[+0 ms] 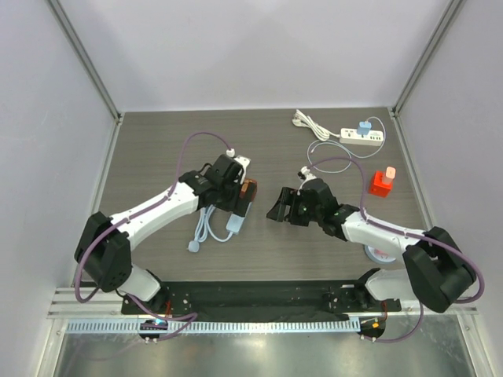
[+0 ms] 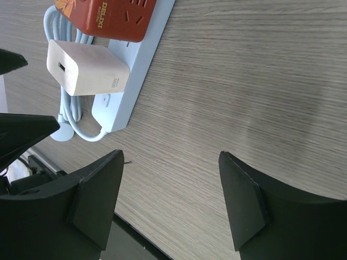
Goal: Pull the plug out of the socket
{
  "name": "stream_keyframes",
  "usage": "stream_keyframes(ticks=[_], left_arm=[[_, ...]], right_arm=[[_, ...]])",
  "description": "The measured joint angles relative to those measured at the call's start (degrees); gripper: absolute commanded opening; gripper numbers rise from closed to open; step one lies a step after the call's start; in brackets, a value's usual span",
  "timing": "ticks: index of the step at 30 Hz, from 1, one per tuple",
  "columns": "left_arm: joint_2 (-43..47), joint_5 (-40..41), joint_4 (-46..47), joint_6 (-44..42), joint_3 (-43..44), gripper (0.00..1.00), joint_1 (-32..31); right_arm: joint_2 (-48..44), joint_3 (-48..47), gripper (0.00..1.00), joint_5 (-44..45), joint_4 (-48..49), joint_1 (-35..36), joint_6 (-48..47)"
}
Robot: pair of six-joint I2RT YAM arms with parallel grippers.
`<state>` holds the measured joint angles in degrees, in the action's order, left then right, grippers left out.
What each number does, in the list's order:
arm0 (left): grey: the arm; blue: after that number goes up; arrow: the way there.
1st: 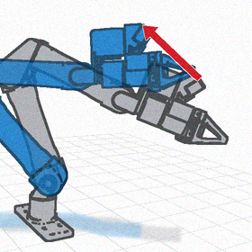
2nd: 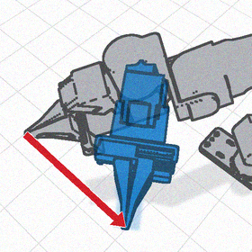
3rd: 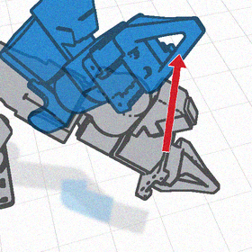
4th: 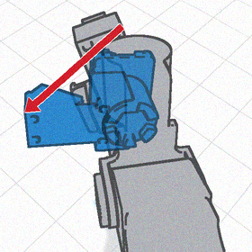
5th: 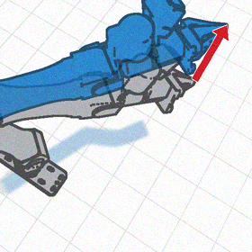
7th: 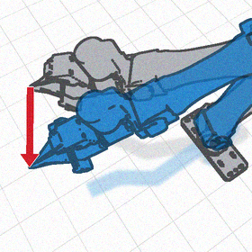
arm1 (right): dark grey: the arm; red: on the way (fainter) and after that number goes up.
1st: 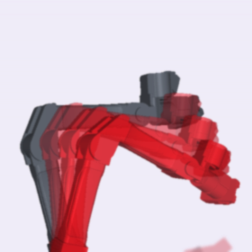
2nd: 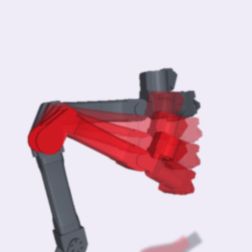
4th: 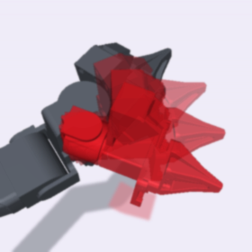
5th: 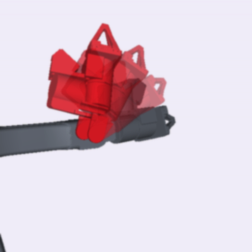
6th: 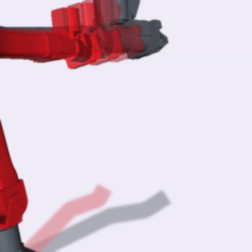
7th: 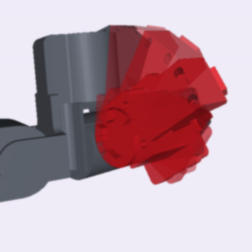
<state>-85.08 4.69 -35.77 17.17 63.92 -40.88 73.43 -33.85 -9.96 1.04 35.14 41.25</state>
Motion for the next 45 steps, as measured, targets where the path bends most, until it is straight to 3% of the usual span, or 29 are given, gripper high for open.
stream_keyframes(ticks=[13,22,25,26,29,31,34,45], left_arm=[[-6.0,-0.2,2.4,-1.2,3.3,0.80,0.0],[-8.7,-0.7,3.3,-1.2,3.3,0.64,0.0],[-9.6,-0.9,3.5,-1.1,3.3,0.54,0.0],[-9.6,-0.9,3.4,-1.1,3.4,0.43,0.0],[-9.7,-1.0,3.4,-1.1,3.4,0.22,0.0],[-9.7,-1.0,3.4,-1.1,3.4,0.17,0.0],[-9.5,-1.0,3.4,-1.2,3.4,0.00,0.0],[-7.0,-4.9,4.3,-0.4,2.6,0.00,0.0]], right_arm=[[8.4,0.7,0.72,-5.2,10.2,0.0,5.8],[12.3,0.7,0.71,-5.4,14.9,-0.5,8.6],[14.1,0.7,0.71,-5.7,17.0,-1.0,10.4],[14.9,0.7,0.70,-5.8,17.9,-1.2,11.0],[17.6,0.7,0.68,-6.2,20.7,-1.2,13.1],[19.0,0.7,0.67,-6.4,22.2,-1.2,14.9],[20.8,0.7,0.64,-6.4,25.4,-1.2,17.3],[29.2,0.7,0.55,-6.4,41.6,-0.6,27.0]])
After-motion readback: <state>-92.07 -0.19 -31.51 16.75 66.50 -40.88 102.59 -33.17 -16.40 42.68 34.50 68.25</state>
